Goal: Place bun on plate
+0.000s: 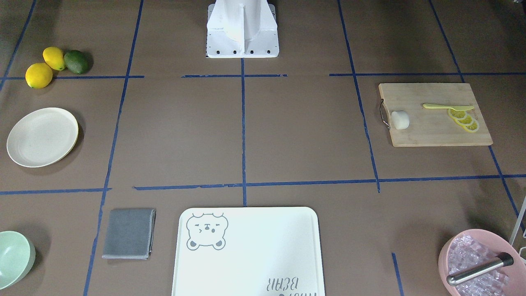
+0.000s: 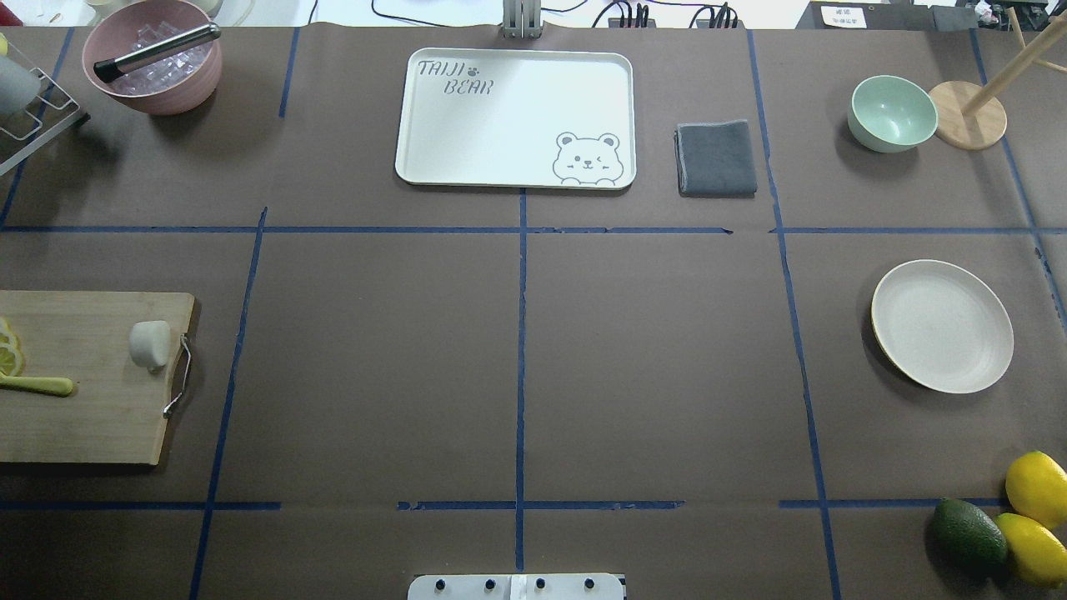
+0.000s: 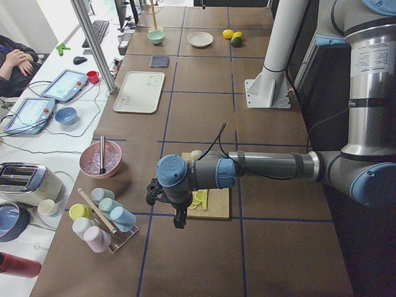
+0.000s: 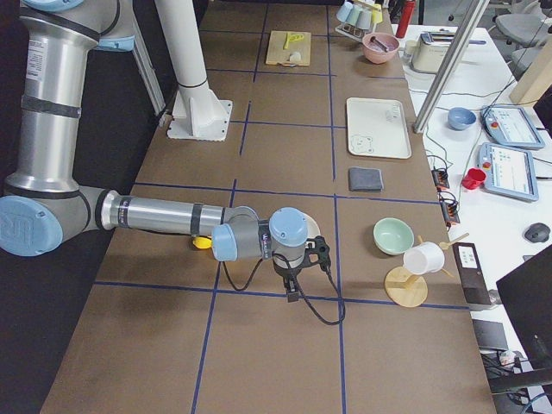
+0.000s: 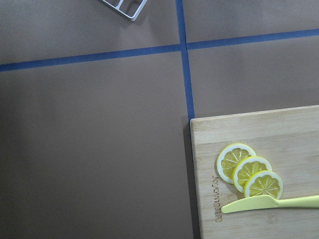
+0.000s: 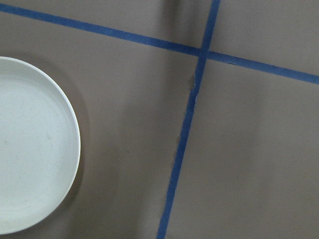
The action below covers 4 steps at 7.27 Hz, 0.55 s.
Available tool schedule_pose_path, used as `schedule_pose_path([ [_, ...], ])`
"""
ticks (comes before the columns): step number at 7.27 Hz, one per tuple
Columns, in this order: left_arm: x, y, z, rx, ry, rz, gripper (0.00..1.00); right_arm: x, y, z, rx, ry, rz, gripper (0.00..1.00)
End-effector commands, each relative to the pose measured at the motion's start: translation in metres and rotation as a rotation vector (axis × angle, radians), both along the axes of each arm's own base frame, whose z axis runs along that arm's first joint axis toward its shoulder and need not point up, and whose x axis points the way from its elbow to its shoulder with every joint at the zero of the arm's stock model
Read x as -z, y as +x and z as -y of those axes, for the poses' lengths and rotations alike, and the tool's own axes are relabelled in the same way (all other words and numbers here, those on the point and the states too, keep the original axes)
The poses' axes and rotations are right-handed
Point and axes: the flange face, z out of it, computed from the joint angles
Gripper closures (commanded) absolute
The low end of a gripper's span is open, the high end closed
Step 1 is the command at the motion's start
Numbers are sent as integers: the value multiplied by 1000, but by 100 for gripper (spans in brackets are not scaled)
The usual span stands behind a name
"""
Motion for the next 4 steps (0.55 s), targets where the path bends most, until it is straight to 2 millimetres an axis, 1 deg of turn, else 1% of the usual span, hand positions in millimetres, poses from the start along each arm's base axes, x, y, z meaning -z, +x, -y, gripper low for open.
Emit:
schedule_pose_path([
  [1, 0, 0, -1, 0, 0, -1, 0, 8, -62, 2, -100, -51, 42, 1],
  [2, -1, 1, 0, -2, 0, -1, 0, 10, -91, 0, -137, -76, 45, 1],
  [3, -1, 1, -1, -2, -2, -3, 0, 4, -104, -4, -138, -84, 48, 2],
  [4, -2, 1, -1, -2, -3, -2, 0, -12, -111, -8, -118, -88, 46, 3],
])
